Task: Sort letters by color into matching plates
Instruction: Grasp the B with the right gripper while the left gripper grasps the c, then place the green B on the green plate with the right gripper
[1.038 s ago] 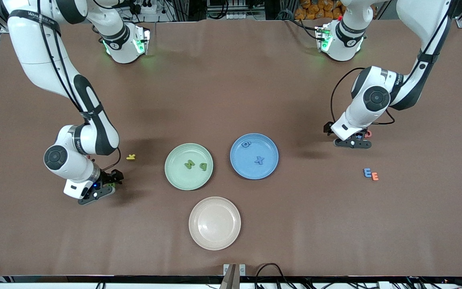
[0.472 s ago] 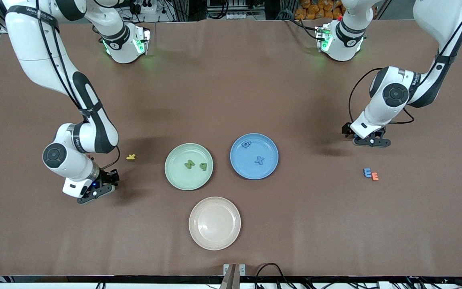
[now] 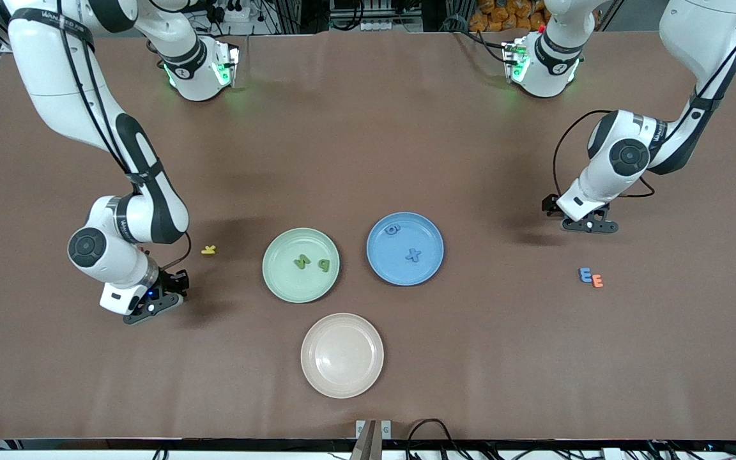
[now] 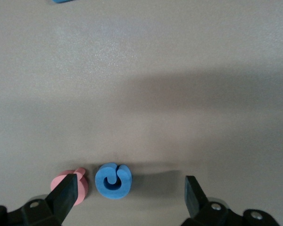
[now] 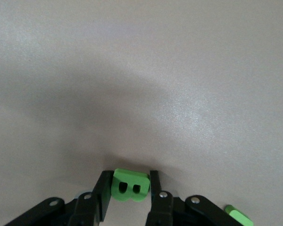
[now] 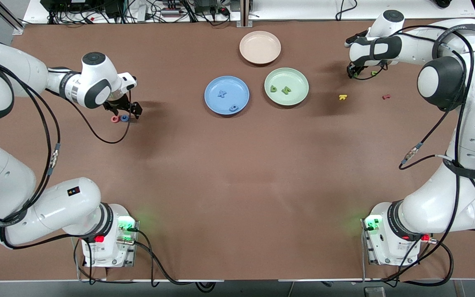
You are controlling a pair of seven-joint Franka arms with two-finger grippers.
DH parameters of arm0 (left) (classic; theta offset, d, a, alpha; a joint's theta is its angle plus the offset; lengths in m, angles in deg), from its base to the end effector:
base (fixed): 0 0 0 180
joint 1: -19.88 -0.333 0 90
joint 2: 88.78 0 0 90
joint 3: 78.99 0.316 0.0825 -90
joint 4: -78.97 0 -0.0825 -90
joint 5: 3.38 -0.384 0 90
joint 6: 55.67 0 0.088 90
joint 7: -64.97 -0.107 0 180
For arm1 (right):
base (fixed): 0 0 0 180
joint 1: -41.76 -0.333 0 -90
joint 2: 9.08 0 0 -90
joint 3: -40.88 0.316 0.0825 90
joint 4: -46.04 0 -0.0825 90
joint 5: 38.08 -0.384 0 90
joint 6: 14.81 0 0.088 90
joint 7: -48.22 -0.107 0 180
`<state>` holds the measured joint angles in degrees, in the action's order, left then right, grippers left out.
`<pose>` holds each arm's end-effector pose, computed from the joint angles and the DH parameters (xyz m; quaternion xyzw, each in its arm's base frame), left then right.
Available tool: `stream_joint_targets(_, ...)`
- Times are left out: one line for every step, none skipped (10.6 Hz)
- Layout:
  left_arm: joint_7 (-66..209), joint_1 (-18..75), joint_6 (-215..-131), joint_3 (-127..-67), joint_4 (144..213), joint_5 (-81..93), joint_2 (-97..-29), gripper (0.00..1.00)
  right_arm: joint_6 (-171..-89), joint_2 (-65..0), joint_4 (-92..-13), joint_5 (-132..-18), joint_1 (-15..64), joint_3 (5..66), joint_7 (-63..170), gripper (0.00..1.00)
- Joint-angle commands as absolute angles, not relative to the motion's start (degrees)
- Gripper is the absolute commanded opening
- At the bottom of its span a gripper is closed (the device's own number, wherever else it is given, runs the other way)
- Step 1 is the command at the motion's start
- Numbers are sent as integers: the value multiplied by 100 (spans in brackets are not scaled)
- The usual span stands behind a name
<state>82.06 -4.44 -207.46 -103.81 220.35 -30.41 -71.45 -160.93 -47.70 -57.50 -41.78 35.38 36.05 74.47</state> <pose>0.4655 -0.0277 0.1794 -0.9968 0.0617 0.0265 0.0439 0.6576 0.0208 0.1765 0.9738 0.2245 0.0338 0.0146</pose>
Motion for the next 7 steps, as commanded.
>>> stream_joint_targets(8202,-561,-20869,-10465,22065,-3194,-7059,100,-16071,-4548,-5934,-4080,3614,3657,7441,34)
stream_joint_targets(8202,-561,-20921,-10465,22065,-3194,-7032,100,-16062,-4495,-5934,-4080,3605,3657,7406,32)
stream_joint_targets(8246,-561,-20939,-10465,22065,-3194,-7006,100,-15975,-4442,-5943,-4089,3588,3657,7388,30)
stream_joint_targets(8264,-569,-20948,-10465,22065,-3194,-6988,100,-15878,-4389,-5943,-4106,3579,3657,7380,30)
stream_joint_targets(8264,-569,-20957,-10465,22065,-3194,-6945,100,-15781,-4336,-5943,-4141,3544,3657,7336,29)
stream_joint_targets(8264,-613,-21035,-10465,22065,-3194,-6927,100,-15650,-4301,-5943,-4150,3457,3657,7162,29)
stream_joint_targets(8264,-692,-21106,-10465,22074,-3194,-6866,100,-15570,-4257,-5943,-4142,3334,3657,6812,29)
